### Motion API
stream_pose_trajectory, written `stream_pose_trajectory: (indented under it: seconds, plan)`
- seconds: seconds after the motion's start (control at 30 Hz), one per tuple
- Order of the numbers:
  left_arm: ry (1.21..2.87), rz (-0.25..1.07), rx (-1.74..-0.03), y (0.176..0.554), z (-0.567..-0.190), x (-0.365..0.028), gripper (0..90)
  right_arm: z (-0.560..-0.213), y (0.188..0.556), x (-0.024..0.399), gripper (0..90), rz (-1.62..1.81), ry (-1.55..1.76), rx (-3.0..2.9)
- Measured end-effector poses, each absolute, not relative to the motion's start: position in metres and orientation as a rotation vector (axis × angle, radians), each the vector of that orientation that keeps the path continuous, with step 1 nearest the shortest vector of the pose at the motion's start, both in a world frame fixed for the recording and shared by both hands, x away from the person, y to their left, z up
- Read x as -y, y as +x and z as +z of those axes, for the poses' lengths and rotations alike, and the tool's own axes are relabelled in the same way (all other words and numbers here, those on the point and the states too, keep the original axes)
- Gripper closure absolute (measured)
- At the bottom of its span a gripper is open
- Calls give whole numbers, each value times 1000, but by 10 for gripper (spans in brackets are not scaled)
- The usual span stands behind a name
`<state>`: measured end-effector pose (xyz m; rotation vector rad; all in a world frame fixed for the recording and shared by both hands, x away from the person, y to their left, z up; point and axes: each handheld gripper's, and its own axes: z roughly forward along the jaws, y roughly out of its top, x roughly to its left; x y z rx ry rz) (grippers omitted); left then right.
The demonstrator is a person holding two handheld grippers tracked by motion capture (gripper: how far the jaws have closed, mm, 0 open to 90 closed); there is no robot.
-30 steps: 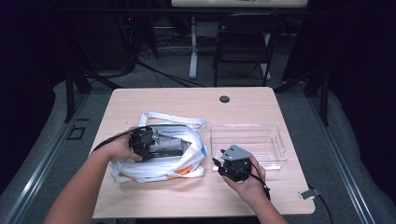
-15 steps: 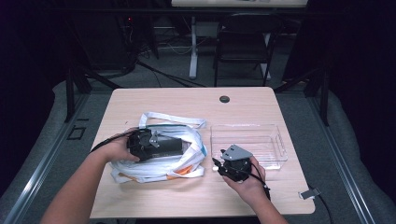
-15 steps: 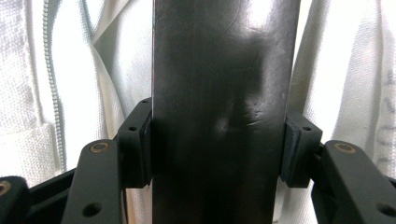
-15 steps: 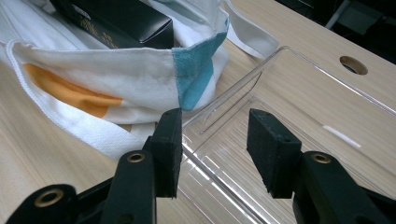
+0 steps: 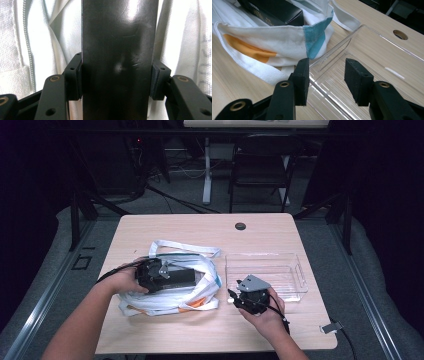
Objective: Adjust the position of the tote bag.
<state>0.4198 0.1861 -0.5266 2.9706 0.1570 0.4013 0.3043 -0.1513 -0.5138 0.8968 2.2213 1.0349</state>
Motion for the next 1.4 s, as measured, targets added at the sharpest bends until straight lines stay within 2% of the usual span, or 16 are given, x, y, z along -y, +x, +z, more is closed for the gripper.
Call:
stream_pose_trajectory:
  seconds: [0.6,1.4]
  plan:
    - [2948,450,-173,414,-516,-191,430,-514,304,151,550,1034,893,-2215]
    - [2934,477,-189,400,-485,-197,430,-515,304,149,510,1012,866,-2208]
